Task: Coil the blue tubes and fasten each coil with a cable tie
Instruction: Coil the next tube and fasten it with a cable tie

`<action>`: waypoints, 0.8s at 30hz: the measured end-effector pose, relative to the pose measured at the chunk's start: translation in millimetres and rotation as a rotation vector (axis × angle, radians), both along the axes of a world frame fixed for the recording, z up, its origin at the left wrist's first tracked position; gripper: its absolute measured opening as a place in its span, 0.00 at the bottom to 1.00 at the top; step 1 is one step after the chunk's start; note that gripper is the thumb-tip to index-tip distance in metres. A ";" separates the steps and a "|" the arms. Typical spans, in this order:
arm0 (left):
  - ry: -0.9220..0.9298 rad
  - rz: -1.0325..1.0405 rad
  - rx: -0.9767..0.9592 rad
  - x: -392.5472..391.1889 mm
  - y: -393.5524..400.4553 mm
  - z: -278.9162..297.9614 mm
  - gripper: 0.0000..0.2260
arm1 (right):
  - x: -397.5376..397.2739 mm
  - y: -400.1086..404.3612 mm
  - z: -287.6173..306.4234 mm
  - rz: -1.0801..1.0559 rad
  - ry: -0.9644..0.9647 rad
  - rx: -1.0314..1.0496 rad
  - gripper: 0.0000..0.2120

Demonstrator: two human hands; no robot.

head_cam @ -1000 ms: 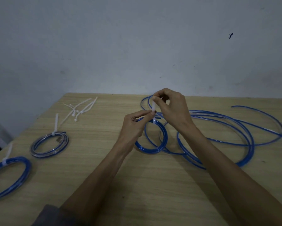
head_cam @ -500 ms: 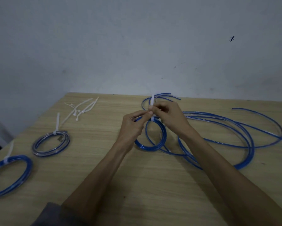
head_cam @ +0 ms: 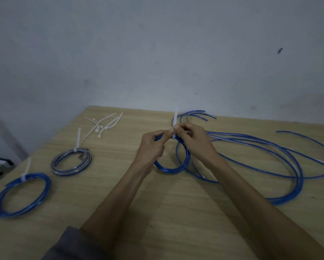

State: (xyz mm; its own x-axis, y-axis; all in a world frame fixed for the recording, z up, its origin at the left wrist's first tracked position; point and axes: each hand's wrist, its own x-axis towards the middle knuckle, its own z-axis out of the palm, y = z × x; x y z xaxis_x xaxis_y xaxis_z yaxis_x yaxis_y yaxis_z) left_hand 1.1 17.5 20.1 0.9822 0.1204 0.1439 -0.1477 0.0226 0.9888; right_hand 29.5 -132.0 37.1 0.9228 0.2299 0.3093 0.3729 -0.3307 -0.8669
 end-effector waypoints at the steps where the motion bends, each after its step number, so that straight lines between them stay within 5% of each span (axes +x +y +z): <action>1: 0.000 0.014 -0.009 1.1 6.2 1.4 0.11 | -1.7 4.1 0.0 0.033 0.027 -0.005 0.11; 8: 0.007 0.126 0.117 -10.3 67.9 5.1 0.14 | -7.2 60.3 1.4 0.152 0.146 0.151 0.10; 14: 0.024 0.303 0.598 -23.9 149.1 -0.2 0.19 | -13.1 137.7 -7.9 0.218 0.370 0.271 0.10; 18: 0.069 0.394 1.118 -26.9 187.3 -13.4 0.20 | -9.5 168.9 -26.4 0.189 0.324 0.031 0.09; 24: 0.037 0.445 1.301 -6.6 206.6 -20.6 0.11 | -4.8 172.7 -42.2 0.124 0.052 -0.407 0.10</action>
State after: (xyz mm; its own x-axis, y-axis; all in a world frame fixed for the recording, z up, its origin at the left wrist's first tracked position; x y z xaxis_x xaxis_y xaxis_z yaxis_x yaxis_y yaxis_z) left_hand -5.5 224.1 -0.4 0.9023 0.2224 0.3693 0.1279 -0.9562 0.2634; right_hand 24.7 40.7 -5.1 0.8924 0.4337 0.1245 0.3908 -0.6050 -0.6937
